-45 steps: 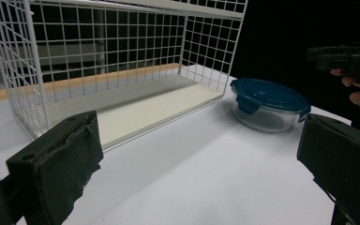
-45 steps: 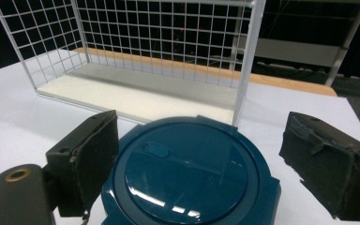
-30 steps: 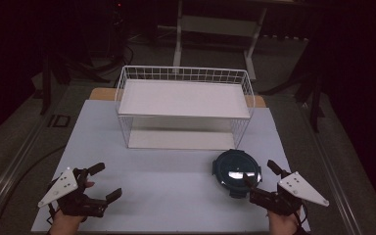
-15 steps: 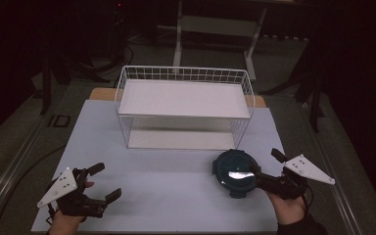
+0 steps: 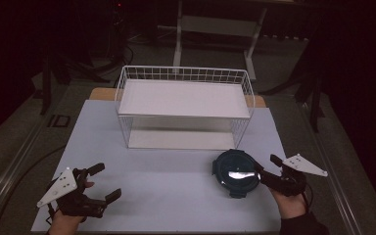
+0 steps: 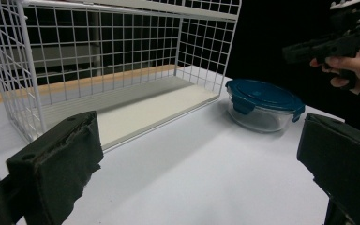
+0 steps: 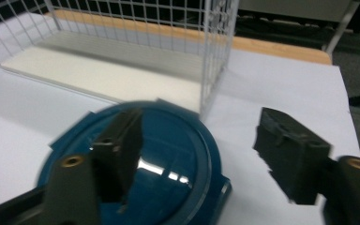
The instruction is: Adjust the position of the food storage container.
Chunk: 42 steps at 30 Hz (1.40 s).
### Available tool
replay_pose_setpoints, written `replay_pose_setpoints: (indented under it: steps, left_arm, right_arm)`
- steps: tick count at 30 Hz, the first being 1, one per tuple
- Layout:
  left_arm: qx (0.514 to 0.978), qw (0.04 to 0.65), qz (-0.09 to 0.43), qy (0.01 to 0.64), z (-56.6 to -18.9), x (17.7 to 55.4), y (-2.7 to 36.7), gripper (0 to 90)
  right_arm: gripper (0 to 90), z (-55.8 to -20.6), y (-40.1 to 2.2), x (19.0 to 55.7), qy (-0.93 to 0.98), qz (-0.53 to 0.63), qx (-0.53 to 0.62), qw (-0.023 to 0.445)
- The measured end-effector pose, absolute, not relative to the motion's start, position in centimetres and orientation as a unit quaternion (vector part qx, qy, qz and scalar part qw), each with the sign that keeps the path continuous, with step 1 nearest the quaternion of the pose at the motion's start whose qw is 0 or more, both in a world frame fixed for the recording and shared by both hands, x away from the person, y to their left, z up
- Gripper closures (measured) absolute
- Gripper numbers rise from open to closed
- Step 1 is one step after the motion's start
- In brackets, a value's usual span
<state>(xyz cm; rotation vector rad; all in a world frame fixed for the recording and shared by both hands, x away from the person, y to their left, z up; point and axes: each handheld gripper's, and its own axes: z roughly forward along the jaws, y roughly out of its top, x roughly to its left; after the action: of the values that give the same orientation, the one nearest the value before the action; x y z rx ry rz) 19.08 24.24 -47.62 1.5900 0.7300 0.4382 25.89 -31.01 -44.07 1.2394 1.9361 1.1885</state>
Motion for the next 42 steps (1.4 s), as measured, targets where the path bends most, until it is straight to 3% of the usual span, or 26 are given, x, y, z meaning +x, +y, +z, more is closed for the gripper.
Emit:
replay_pose_setpoints:
  steps: [7,20,28,42]
  left_arm:
    - [0.692,0.62,0.191,0.317,-47.6,19.1,24.2,0.3]
    - [0.695,0.617,0.189,0.316,-47.7,19.1,24.1,0.3]
    - [0.696,0.616,0.189,0.315,-47.7,19.1,24.1,0.3]
    - [0.698,0.615,0.187,0.316,-47.8,19.3,23.9,0.3]
  right_arm:
    - [60.3,-45.7,-32.4,26.4,0.732,0.403,0.473,0.282]
    - [89.4,-48.6,-33.6,26.9,0.758,0.352,0.491,0.245]
    - [90.0,-49.4,-33.5,27.0,0.768,0.357,0.485,0.217]
    - [90.0,-49.2,-32.3,27.5,0.771,0.358,0.482,0.213]
